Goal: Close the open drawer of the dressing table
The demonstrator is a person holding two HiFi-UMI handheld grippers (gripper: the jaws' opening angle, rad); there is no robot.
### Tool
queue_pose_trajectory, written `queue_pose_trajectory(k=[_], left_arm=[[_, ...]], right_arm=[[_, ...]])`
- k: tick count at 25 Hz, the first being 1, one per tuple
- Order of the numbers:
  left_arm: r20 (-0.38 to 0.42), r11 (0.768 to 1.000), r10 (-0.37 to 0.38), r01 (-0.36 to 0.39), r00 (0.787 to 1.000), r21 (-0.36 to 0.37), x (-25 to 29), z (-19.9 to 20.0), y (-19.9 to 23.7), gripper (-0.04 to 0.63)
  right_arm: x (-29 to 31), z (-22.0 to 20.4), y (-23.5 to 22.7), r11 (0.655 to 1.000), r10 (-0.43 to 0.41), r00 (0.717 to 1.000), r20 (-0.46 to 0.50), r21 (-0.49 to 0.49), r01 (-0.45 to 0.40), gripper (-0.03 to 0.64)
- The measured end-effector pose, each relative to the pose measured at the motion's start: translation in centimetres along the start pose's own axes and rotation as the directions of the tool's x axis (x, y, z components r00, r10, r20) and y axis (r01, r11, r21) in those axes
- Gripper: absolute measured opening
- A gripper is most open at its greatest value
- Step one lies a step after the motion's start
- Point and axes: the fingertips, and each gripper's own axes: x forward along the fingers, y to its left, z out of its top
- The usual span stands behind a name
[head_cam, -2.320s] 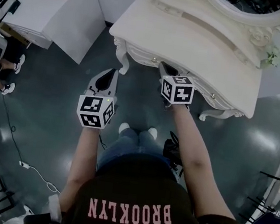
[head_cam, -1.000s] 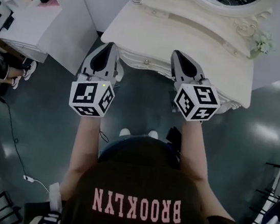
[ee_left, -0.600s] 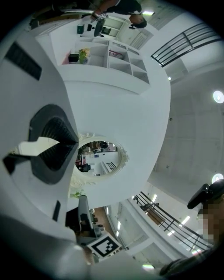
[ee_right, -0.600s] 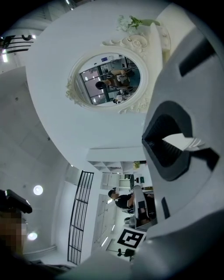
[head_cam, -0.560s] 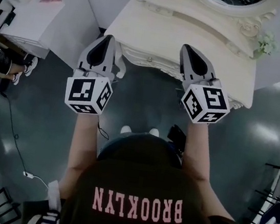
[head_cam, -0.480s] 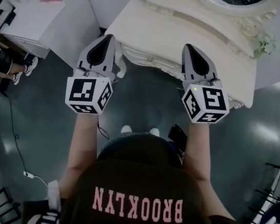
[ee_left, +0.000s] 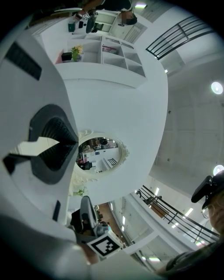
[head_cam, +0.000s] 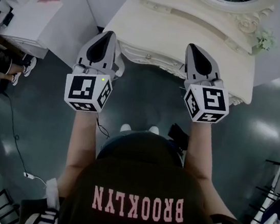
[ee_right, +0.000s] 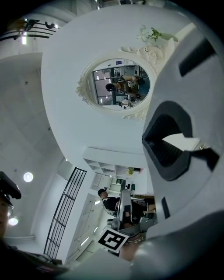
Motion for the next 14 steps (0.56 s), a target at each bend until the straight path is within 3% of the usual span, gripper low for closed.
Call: queue_pose_trajectory(k=[14], left_arm=[[-0.018,1.0,-0.018,0.018,1.0,0.002,0.27,-0.06,-0.67,0.006]], right_arm=[[-0.46,0.0,0.08,1.0,0.006,1.0,0.014,-0.022,-0.006,-0.003]])
